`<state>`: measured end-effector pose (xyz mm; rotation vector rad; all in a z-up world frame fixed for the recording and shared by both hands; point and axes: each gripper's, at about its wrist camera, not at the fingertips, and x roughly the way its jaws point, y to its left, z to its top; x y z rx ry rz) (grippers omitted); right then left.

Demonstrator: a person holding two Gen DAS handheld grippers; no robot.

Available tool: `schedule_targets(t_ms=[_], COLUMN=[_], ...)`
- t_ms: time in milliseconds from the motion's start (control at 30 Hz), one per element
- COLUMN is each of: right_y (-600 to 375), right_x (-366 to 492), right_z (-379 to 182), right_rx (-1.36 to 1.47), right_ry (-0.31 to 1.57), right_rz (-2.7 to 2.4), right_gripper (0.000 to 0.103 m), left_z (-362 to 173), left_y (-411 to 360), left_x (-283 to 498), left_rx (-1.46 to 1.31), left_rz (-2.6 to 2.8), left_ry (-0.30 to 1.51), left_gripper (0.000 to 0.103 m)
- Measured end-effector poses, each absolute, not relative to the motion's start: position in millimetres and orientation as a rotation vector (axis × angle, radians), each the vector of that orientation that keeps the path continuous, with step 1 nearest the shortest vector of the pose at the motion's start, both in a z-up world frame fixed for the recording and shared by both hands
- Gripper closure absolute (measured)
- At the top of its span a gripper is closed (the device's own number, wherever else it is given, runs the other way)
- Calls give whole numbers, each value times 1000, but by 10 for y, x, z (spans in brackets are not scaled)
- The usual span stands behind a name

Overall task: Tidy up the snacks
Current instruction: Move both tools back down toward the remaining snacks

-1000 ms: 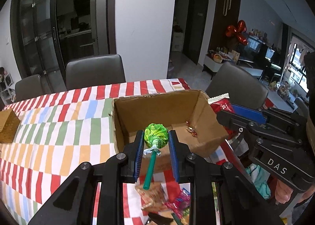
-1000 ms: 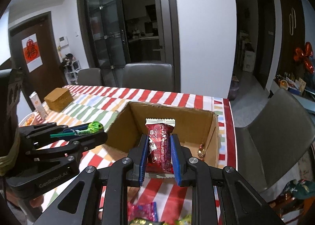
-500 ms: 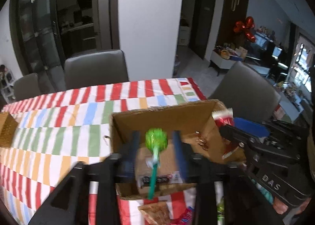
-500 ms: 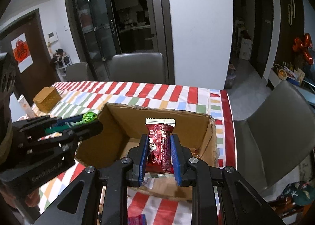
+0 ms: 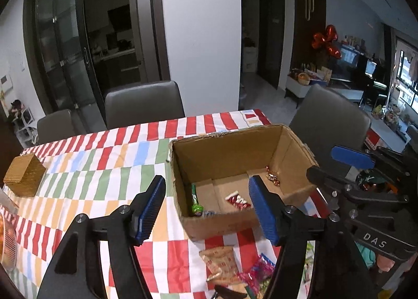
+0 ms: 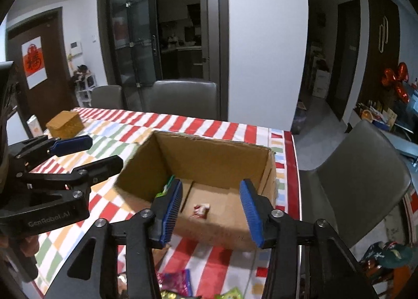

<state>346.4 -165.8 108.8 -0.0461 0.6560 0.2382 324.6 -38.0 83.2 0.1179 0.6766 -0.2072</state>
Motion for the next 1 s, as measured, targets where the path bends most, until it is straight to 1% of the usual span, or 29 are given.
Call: schedule_targets(t_ms=[300, 467, 600, 667, 900, 1000], right_y=[-1574, -1523, -1476, -1465, -1487, -1512], right_x=[2978, 2782, 2605, 2538, 2278, 2209], right_z=[1131, 1139, 1093, 1049, 887, 794], right_rx=[-54, -59, -83, -88, -76, -58], right_ry=[614, 599, 586, 593, 633, 659], right_rz=[267, 267, 242, 228, 184, 172], right_gripper=[48, 42, 40, 40, 40, 40], left_z=[893, 866, 788, 737, 496, 358], left_y=[-251, -209, -179, -157, -73, -38], left_x=[2658, 2390, 2213, 2128, 1846, 1740], left_rx=[125, 122, 137, 151, 129, 127], left_rz=[-207, -212, -207, -197, -196, -192], left_ry=[610, 602, 612, 611, 656, 677], left_gripper=[34, 33, 32, 30, 27, 25])
